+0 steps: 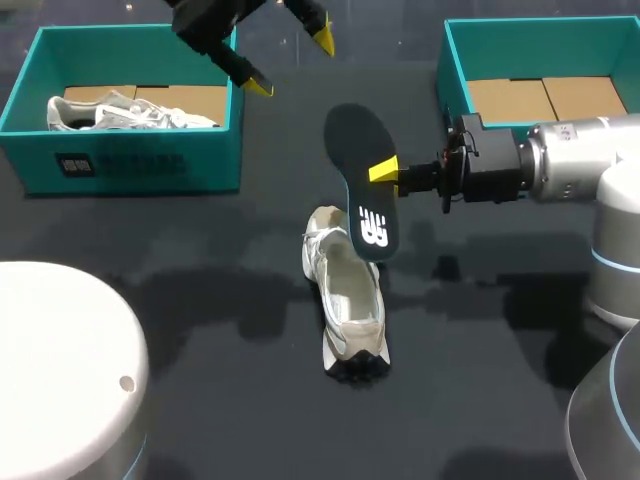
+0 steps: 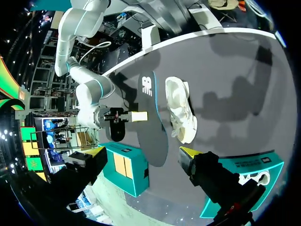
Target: Take the shoe out of the shoebox, open the shoe tongue, remove and reinsert the insole, then place the shoe into the shoebox
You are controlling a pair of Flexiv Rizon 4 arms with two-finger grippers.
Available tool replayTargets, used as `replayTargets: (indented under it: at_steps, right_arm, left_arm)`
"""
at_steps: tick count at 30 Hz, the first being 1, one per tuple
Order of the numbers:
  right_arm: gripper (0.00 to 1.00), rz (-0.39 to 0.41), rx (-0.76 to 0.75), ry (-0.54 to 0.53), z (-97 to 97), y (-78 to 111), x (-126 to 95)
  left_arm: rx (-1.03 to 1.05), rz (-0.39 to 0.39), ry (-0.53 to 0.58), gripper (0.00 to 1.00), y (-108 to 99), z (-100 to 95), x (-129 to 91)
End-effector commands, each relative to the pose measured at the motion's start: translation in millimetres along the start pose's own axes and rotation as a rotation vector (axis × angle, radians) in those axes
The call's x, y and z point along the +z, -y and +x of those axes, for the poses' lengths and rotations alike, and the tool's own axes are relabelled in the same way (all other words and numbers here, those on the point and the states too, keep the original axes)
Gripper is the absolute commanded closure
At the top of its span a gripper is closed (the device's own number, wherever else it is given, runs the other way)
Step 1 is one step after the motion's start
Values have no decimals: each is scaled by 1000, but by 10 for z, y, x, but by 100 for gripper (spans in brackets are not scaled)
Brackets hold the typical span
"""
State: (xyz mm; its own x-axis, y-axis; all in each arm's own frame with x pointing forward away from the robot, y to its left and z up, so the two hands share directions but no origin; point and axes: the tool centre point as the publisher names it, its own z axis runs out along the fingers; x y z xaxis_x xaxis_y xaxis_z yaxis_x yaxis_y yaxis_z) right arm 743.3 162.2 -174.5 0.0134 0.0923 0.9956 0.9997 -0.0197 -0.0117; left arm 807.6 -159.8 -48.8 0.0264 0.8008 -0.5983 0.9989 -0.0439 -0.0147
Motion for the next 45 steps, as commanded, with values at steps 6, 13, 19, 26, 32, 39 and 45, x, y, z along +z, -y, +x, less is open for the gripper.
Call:
replayTargets:
  at_steps: [6, 13, 19, 26, 32, 39, 45]
  right_arm:
    - [100, -1, 1, 2, -3, 2, 11]
    - [100, -1, 1, 2, -3, 2, 11]
    - [100, -1, 1, 2, -3, 2, 11]
    - [100, -1, 1, 2, -3, 2, 11]
    - [100, -1, 1, 2, -3, 2, 11]
    - [100, -1, 1, 2, -3, 2, 11]
    - [100, -1, 1, 2, -3, 2, 11]
  left_arm:
    - [-2, 114, -538, 0, -312, -403, 149]
    - [-8, 184, -646, 0, -285, -649, 485]
    - [-29, 184, -698, 0, -192, -749, 676]
    - [-62, 117, -646, 0, -143, -732, 634]
    - [-70, 51, -524, 0, -50, -605, 548]
    - [-161, 28, -327, 0, -37, -278, 513]
    - [-196, -13, -145, 0, 34, -31, 441]
